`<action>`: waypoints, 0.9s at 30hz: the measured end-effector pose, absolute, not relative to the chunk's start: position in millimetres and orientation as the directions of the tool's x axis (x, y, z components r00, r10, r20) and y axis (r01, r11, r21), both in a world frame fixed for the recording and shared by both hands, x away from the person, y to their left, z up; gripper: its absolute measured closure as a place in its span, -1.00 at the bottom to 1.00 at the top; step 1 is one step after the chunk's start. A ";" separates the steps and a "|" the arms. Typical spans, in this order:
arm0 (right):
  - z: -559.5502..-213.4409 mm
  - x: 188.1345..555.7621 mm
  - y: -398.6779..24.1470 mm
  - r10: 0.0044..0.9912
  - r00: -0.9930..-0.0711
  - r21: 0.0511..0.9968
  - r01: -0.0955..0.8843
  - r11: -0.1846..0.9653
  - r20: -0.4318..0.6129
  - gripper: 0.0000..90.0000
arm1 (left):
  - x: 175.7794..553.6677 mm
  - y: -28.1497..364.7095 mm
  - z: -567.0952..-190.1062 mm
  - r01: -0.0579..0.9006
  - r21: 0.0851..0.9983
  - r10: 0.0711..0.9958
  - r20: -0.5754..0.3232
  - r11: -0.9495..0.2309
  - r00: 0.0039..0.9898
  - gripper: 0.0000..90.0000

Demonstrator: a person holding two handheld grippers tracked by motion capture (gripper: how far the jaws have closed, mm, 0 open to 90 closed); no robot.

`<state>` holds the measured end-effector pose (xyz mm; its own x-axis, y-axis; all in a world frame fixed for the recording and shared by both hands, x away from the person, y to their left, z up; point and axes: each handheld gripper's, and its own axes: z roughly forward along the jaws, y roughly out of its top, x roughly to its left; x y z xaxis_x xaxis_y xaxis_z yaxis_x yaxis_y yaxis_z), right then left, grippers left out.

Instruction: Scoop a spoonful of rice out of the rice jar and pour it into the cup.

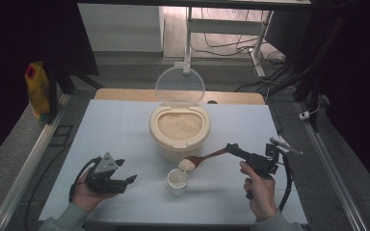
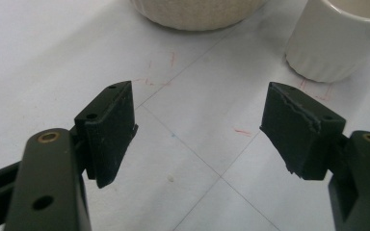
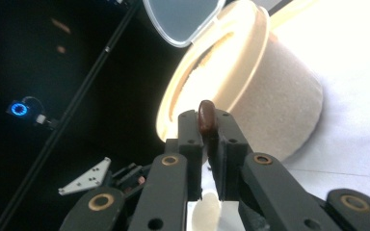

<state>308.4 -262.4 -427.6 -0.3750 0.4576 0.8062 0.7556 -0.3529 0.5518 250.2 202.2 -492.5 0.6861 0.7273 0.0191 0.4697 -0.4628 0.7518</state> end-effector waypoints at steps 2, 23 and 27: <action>-429.4 309.5 -259.4 0.471 -0.379 0.560 0.756 -0.338 0.797 0.85 | 250.1 202.4 -492.5 0.470 0.752 0.728 0.019 -0.462 0.685 -0.39; -425.3 307.3 -237.9 0.583 -0.469 0.674 0.713 -0.193 0.663 0.85 | 249.8 202.6 -493.0 0.470 0.751 0.728 0.019 -0.463 0.686 -0.39; -423.3 306.6 -234.5 0.595 -0.487 0.693 0.700 -0.171 0.639 0.85 | 249.9 202.5 -493.1 0.471 0.751 0.727 0.019 -0.463 0.686 -0.39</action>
